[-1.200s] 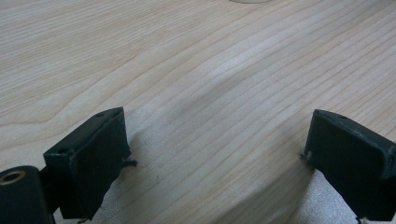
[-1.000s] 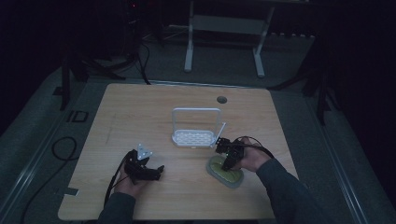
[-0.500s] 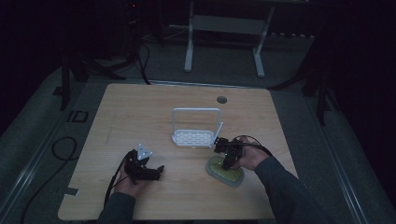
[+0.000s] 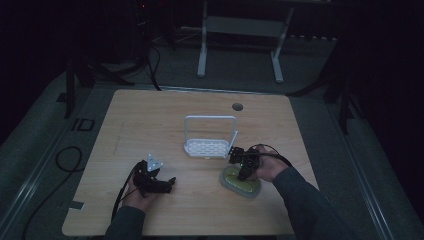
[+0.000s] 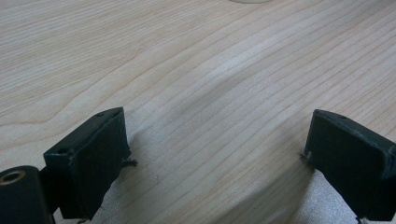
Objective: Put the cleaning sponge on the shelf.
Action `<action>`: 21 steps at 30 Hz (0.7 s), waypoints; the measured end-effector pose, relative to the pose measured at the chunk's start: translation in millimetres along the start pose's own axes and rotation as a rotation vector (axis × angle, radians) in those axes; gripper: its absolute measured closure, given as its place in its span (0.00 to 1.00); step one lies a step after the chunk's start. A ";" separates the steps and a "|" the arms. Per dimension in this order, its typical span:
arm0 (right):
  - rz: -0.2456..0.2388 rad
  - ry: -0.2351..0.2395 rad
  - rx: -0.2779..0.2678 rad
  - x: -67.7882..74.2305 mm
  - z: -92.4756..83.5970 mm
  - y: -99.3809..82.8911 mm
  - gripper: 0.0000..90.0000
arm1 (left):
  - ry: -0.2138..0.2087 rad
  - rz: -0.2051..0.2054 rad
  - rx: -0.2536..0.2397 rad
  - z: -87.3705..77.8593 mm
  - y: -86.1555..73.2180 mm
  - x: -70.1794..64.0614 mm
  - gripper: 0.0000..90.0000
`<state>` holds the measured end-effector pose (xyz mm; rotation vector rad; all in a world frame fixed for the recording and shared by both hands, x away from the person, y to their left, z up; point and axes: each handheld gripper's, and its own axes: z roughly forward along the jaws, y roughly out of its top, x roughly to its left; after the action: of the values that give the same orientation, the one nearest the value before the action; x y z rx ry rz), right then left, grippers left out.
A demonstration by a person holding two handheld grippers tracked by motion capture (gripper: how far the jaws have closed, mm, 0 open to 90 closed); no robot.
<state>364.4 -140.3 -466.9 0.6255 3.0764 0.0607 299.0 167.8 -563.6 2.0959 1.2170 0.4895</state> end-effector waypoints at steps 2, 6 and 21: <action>-0.004 -0.004 0.001 0.4 -1.7 0.6 0.80 | 0.000 0.000 0.000 0.0 0.0 0.0 0.07; -0.019 -0.013 -0.005 1.0 -5.3 2.3 0.80 | 0.000 -0.001 -0.001 0.1 0.0 -0.1 0.07; -0.072 -0.067 -0.040 3.0 -17.5 13.0 0.80 | 0.001 0.000 -0.001 0.1 0.0 0.0 0.07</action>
<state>366.5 -127.8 -448.9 0.5047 3.0214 0.0980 299.1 167.8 -563.6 2.0951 1.2171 0.4909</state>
